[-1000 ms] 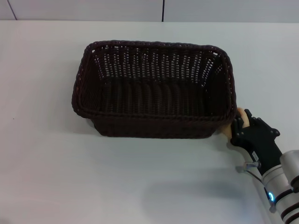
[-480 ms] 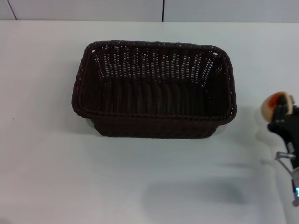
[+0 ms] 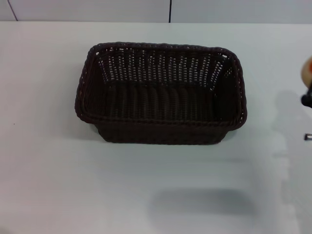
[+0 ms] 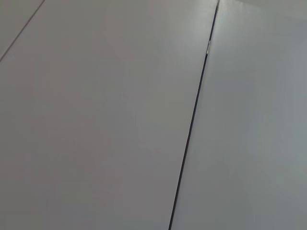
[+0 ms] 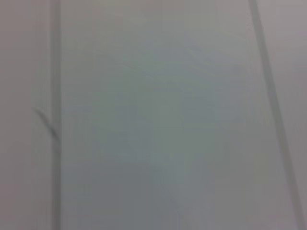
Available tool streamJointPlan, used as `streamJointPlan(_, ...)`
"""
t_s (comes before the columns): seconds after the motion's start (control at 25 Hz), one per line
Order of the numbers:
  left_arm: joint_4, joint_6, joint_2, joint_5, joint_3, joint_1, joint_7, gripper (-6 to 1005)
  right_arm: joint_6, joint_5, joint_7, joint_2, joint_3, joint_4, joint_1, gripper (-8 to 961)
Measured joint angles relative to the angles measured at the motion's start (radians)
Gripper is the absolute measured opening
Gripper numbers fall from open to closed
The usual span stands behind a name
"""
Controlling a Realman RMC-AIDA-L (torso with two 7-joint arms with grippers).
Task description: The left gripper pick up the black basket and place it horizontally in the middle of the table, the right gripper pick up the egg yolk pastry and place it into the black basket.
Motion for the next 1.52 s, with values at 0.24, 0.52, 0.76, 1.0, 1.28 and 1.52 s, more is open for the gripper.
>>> streamJointPlan(0.24,-0.003,0.0,-0.002,0.0,0.0,0.005,-0.001,419,0.035,-0.11,-0.002,0.0,-0.009,0.03,0.076,51)
streamJointPlan(0.52,-0.004,-0.01,-0.003,0.0,0.0,0.008,-0.003,419,0.207,-0.179,0.011,-0.005,-0.01,0.077,0.145,70)
streamJointPlan(0.76,-0.004,-0.012,-0.003,-0.002,0.0,0.01,-0.003,419,0.281,-0.257,0.05,-0.008,0.001,0.097,0.148,86)
streamJointPlan(1.0,-0.004,-0.012,-0.003,-0.003,0.0,0.01,-0.003,419,0.277,-0.259,0.049,-0.01,0.012,0.108,0.129,180)
streamJointPlan(1.28,0.005,-0.013,-0.003,-0.001,0.003,0.01,-0.004,419,0.132,-0.253,0.029,-0.005,0.125,0.099,0.025,461)
streamJointPlan(1.52,0.046,0.005,-0.003,0.0,0.024,0.013,0.003,419,-0.056,-0.228,0.024,0.003,0.342,0.095,-0.134,500)
